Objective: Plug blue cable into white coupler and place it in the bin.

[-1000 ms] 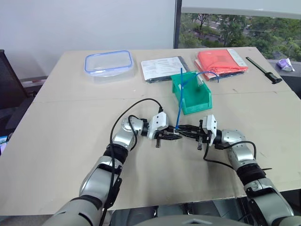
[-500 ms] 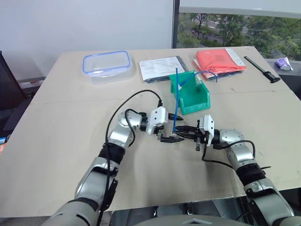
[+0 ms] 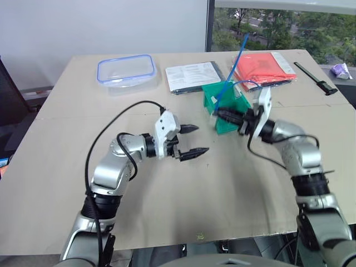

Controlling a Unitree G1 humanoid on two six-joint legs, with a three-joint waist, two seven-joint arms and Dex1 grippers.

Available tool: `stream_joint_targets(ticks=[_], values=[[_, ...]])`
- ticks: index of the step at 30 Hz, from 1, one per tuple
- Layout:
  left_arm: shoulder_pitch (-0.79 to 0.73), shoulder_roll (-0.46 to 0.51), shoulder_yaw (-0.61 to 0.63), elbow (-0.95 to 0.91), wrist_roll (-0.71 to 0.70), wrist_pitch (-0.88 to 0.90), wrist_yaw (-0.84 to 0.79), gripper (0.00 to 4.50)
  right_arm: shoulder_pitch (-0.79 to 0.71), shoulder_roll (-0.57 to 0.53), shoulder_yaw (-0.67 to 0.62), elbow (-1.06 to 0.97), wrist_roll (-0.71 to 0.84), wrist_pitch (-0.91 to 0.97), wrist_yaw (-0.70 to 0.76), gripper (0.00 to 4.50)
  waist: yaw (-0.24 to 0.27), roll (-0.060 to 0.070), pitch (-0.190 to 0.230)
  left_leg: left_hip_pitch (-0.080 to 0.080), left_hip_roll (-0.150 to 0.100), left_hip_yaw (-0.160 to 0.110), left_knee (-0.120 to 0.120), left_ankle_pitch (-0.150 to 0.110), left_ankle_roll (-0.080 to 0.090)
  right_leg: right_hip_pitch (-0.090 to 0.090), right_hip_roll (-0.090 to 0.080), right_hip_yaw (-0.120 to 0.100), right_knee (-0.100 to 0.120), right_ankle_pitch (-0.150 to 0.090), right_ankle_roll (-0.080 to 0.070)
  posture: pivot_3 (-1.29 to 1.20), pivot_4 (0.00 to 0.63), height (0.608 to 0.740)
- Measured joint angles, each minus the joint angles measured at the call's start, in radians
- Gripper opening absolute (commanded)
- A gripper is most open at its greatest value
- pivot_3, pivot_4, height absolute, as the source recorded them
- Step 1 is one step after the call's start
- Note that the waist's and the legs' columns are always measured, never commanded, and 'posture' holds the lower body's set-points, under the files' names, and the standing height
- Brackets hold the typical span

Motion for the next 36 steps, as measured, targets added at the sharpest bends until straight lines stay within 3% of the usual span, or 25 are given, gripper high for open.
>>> stream_joint_targets(ticks=[8,12,17,18,20,25,28,30,32,36], values=[[-0.090,0.002,0.072,-0.150,-0.052,0.277,0.251,4.24,-0.273,-0.027,-0.064,0.363,-0.026,0.105,-0.095,0.00,-0.005,-0.002,0.005,-0.001,-0.005,0.001,-0.001,0.000,0.000,0.000,0.001,0.001,-0.001,0.000,0.000,0.00,0.150,0.740],[-0.110,0.006,0.072,-0.151,-0.060,0.296,0.282,4.30,-0.349,-0.013,-0.062,0.518,-0.073,0.091,-0.111,1.34,-0.005,-0.002,0.006,-0.001,-0.004,0.001,-0.002,0.000,0.000,0.000,0.001,0.001,-0.001,0.000,0.001,0.00,0.150,0.740],[-0.105,0.005,0.067,-0.151,-0.064,0.297,0.319,4.30,-0.367,-0.003,-0.092,0.610,-0.127,0.006,-0.199,3.97,-0.003,-0.002,0.007,-0.002,-0.004,0.001,-0.002,0.002,-0.003,-0.001,0.000,0.001,-0.002,-0.001,0.001,0.00,0.150,0.740],[-0.101,0.005,0.067,-0.151,-0.066,0.297,0.323,4.30,-0.366,-0.005,-0.098,0.609,-0.133,-0.006,-0.210,4.33,-0.003,-0.002,0.007,-0.002,-0.004,0.001,-0.002,0.002,-0.004,-0.001,0.000,0.001,-0.002,-0.001,0.001,0.00,0.150,0.740],[-0.085,0.005,0.066,-0.157,-0.068,0.297,0.334,4.30,-0.340,-0.022,-0.117,0.576,-0.140,-0.033,-0.237,4.48,-0.002,-0.002,0.007,-0.002,-0.004,0.001,-0.002,0.002,-0.004,-0.001,-0.001,0.001,-0.002,-0.001,0.001,0.00,0.150,0.740],[0.055,0.004,0.081,-0.196,-0.033,0.248,0.409,4.30,0.013,-0.080,-0.183,0.214,-0.070,-0.007,-0.198,4.48,0.005,-0.003,0.007,-0.002,-0.004,0.000,-0.004,0.002,-0.004,-0.001,-0.003,0.002,-0.003,-0.002,0.004,0.00,0.150,0.740],[0.263,0.010,0.098,-0.240,-0.011,0.170,0.423,4.30,0.325,-0.149,-0.210,-0.032,0.000,-0.009,-0.073,4.48,0.003,-0.002,0.007,0.000,-0.004,0.001,-0.008,0.000,-0.001,-0.001,-0.004,0.002,-0.004,-0.003,0.005,0.00,0.150,0.740],[0.314,0.003,0.099,-0.241,-0.012,0.152,0.424,4.40,0.391,-0.171,-0.220,-0.078,0.022,-0.010,-0.032,4.50,-0.004,-0.002,0.008,0.000,-0.004,0.002,-0.008,0.000,0.000,-0.001,-0.004,0.002,-0.003,-0.003,0.005,0.00,0.150,0.740],[0.456,-0.017,0.106,-0.296,-0.009,0.048,0.414,4.40,0.560,-0.248,-0.229,-0.217,0.067,0.000,0.067,4.50,-0.003,-0.001,0.007,0.004,-0.004,0.001,-0.008,0.000,0.000,0.003,-0.005,0.002,-0.003,-0.004,0.002,0.00,0.150,0.740],[0.677,-0.020,0.087,-0.301,0.053,-0.090,0.412,4.40,0.783,-0.297,-0.249,-0.234,0.048,-0.039,0.153,4.50,-0.002,-0.004,0.008,0.008,-0.004,0.002,-0.008,0.000,0.000,0.006,-0.011,0.003,-0.004,-0.005,-0.001,0.00,0.150,0.740]])
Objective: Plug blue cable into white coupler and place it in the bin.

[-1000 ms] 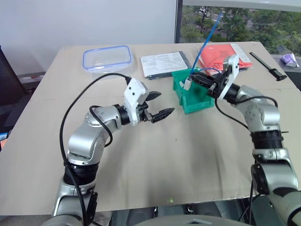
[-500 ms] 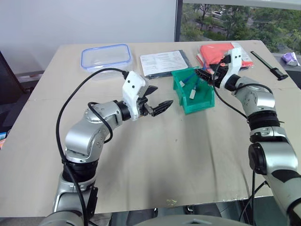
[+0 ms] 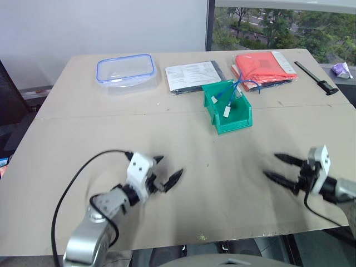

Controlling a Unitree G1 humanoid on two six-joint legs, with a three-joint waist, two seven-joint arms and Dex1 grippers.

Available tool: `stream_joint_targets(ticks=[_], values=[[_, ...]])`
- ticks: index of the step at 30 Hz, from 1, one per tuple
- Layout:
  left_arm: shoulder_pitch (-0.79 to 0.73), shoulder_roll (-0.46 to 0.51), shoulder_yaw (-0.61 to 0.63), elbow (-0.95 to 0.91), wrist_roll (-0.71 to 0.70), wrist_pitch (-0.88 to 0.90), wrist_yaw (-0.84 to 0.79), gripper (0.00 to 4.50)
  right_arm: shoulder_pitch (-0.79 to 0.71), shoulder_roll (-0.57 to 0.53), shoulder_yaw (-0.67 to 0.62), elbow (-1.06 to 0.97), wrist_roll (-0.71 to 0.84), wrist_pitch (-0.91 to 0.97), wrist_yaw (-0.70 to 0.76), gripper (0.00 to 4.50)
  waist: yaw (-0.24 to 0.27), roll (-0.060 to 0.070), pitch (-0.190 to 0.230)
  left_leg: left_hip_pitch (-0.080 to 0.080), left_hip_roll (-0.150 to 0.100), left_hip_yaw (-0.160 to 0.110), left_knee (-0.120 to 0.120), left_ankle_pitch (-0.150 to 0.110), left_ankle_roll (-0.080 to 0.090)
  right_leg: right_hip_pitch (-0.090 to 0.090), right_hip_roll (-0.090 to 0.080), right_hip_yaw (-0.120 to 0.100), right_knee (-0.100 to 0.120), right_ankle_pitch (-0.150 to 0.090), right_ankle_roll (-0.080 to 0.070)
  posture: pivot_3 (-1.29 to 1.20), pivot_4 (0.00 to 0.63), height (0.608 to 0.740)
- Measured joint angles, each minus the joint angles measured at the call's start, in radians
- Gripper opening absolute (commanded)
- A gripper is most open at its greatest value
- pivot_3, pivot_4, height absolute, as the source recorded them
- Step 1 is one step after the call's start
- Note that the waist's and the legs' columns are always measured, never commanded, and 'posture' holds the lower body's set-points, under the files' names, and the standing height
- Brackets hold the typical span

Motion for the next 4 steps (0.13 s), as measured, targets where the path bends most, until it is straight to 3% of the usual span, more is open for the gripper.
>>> stream_joint_targets(ticks=[4], values=[[0.054,-0.019,-0.013,-0.001,0.048,-0.085,0.027,4.40,0.032,0.011,-0.001,0.066,-0.075,-0.157,0.012,4.50,-0.001,-0.001,0.000,0.005,-0.001,0.003,0.000,-0.003,-0.004,0.001,-0.007,-0.003,0.000,0.000,0.000,0.00,0.150,0.740]])
